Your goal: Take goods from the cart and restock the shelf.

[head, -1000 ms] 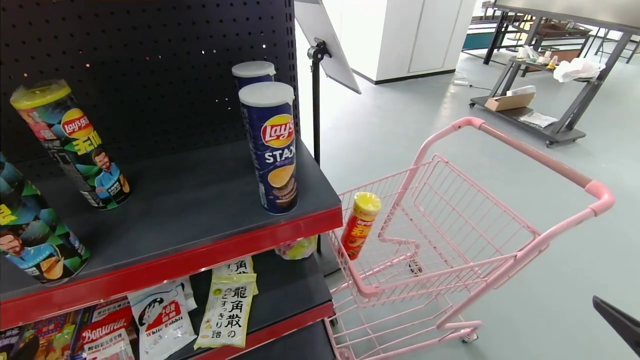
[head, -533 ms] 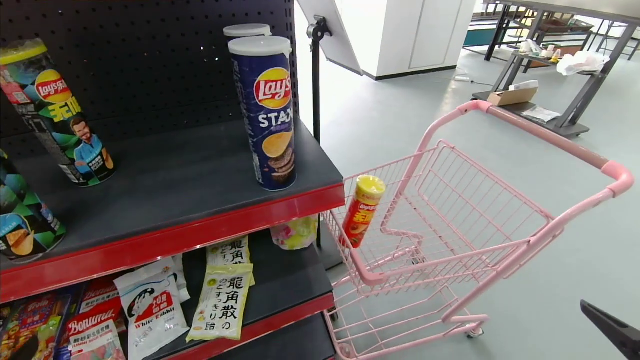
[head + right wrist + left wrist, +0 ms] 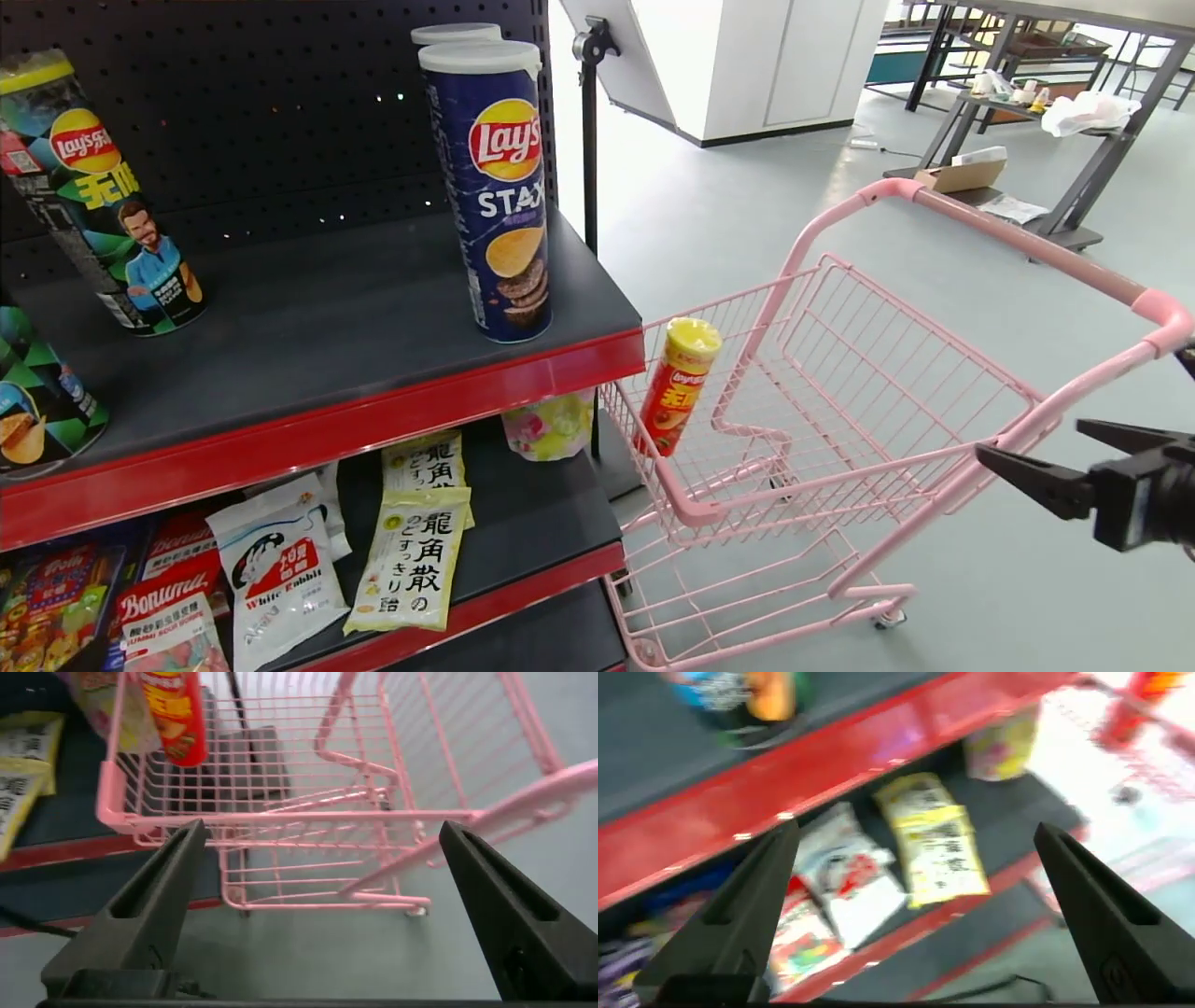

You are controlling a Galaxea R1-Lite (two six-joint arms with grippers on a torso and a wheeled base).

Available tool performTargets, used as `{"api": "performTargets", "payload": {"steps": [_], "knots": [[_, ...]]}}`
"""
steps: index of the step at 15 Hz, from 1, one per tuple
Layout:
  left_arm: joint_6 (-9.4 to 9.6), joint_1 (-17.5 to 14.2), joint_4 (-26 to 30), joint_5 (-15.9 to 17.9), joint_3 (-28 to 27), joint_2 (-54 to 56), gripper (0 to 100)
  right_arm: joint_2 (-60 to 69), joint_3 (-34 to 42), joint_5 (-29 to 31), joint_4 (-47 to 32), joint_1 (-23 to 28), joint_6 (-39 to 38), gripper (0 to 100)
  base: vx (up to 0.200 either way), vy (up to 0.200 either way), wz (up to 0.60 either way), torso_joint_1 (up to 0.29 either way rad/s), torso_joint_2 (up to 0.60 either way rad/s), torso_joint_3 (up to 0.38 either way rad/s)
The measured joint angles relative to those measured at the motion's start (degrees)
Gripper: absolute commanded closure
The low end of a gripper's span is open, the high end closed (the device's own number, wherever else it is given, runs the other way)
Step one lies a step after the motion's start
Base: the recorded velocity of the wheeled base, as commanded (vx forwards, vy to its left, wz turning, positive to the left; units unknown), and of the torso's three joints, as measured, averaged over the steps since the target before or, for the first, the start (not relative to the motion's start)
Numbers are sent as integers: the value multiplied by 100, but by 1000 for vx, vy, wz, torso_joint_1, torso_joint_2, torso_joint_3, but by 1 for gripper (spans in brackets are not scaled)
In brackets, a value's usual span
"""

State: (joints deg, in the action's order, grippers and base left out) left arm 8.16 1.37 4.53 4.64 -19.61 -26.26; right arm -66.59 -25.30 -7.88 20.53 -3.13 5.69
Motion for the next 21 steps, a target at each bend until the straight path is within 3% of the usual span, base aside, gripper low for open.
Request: {"api": "performTargets", "payload": {"steps": [5,7,12,21], "knots": [[-11,-5,2,63,-469,-588,0,-2074,-411,-709,1592,-174,339,0,0,0,0,0,0,0],[21,-5,6,41,-491,-681,0,-2942,-973,-802,1918,-334,232,0,0,0,0,0,0,0],[227,-5,4,46,-486,-767,0,-4452,-2653,-608,2085,-1175,-847,0,0,0,0,0,0,0],[238,6,2,138,-455,-762,0,-5331,-3021,-413,2506,-1822,-970,0,0,0,0,0,0,0]]}}
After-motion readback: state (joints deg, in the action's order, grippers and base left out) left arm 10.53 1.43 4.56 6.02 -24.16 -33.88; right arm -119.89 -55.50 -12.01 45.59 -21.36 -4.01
